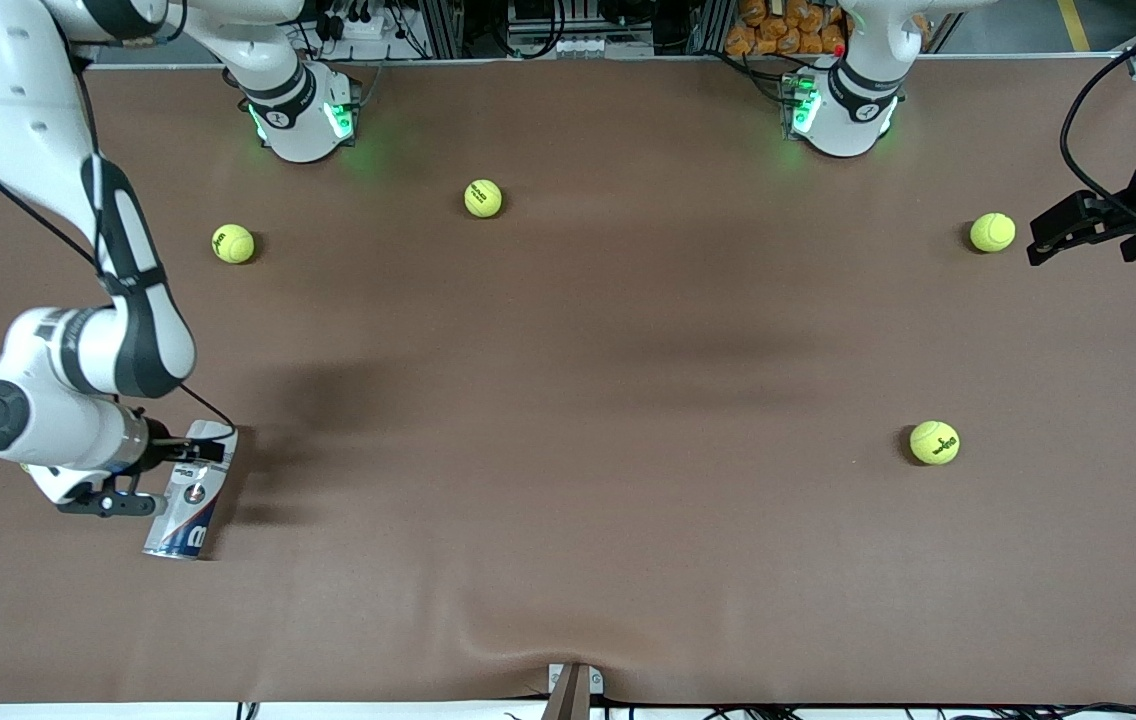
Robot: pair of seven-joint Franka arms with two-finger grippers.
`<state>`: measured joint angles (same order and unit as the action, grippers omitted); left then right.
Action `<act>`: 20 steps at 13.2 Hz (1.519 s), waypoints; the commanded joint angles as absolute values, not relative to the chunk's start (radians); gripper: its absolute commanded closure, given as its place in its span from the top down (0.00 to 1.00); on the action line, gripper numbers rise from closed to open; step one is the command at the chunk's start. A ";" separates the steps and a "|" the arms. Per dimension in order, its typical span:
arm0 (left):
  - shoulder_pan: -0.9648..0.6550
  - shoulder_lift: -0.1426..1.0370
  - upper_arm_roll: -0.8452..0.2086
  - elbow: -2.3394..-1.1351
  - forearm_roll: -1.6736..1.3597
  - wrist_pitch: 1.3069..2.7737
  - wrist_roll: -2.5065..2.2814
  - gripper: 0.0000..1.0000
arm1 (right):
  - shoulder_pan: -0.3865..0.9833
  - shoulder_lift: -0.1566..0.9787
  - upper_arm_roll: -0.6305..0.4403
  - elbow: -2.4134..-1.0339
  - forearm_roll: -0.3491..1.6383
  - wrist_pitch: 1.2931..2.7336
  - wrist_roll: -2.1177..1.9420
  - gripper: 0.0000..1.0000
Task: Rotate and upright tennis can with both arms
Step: 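Reach the right gripper to the lying tennis can and grasp it, then lift the tennis can with the right gripper and carry it to mid-table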
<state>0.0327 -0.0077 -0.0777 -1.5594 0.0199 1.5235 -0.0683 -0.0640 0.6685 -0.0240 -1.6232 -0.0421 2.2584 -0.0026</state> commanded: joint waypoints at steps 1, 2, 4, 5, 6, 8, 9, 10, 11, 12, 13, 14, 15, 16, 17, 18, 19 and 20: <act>0.037 -0.002 -0.083 -1.540 0.020 1.505 -0.057 1.00 | -0.104 0.747 -0.009 -1.591 -0.046 2.328 -0.009 1.00; 0.038 -0.002 -0.083 -1.539 0.020 1.505 -0.055 1.00 | -0.104 0.752 -0.008 -1.592 -0.040 2.329 -0.008 1.00; 0.041 -0.002 -0.083 -1.532 0.020 1.508 -0.057 1.00 | -0.104 0.765 -0.008 -1.592 -0.040 2.336 -0.009 0.73; 0.043 0.000 -0.083 -1.529 0.015 1.511 -0.057 1.00 | -0.103 0.765 -0.008 -1.592 -0.038 2.335 -0.008 0.46; 0.044 0.000 -0.083 -1.529 0.012 1.516 -0.057 1.00 | -0.101 0.759 -0.008 -1.591 -0.040 2.330 -0.009 0.39; 0.048 -0.002 -0.075 -1.528 0.009 1.519 -0.055 1.00 | -0.083 0.729 -0.006 -1.589 -0.051 2.326 -0.035 0.39; 0.051 -0.003 -0.074 -1.528 0.012 1.519 -0.055 1.00 | -0.077 0.712 -0.006 -1.588 -0.052 2.324 -0.081 0.41; 0.064 -0.006 -0.074 -1.529 0.014 1.519 -0.054 1.00 | -0.075 0.689 -0.005 -1.588 -0.052 2.324 -0.137 0.41; 0.069 -0.006 -0.074 -1.532 0.014 1.517 -0.055 1.00 | -0.063 0.663 -0.002 -1.588 -0.051 2.322 -0.193 0.43; 0.068 -0.008 -0.075 -1.534 0.017 1.513 -0.055 1.00 | -0.037 0.637 -0.002 -1.588 -0.049 2.315 -0.224 0.45; 0.067 -0.009 -0.075 -1.534 0.018 1.511 -0.055 1.00 | -0.005 0.615 -0.002 -1.588 -0.049 2.300 -0.239 0.45; 0.067 -0.009 -0.077 -1.534 0.018 1.509 -0.055 1.00 | 0.044 0.589 0.006 -1.588 -0.049 2.271 -0.247 0.45; 0.067 -0.009 -0.077 -1.532 0.018 1.511 -0.055 1.00 | 0.098 0.560 0.011 -1.586 -0.051 2.228 -0.270 0.45; 0.067 -0.009 -0.077 -1.532 0.018 1.511 -0.055 1.00 | 0.165 0.545 0.014 -1.586 -0.051 2.212 -0.323 0.45; 0.067 -0.009 -0.077 -1.532 0.018 1.511 -0.055 1.00 | 0.228 0.542 0.014 -1.580 -0.052 2.212 -0.381 0.46; 0.067 -0.009 -0.077 -1.532 0.018 1.511 -0.055 1.00 | 0.288 0.548 0.014 -1.577 -0.052 2.218 -0.456 0.50; 0.067 -0.009 -0.077 -1.532 0.018 1.511 -0.055 1.00 | 0.337 0.555 0.014 -1.577 -0.049 2.226 -0.530 0.51; 0.067 -0.009 -0.077 -1.532 0.018 1.511 -0.055 1.00 | 0.391 0.570 0.015 -1.577 -0.051 2.252 -0.587 0.52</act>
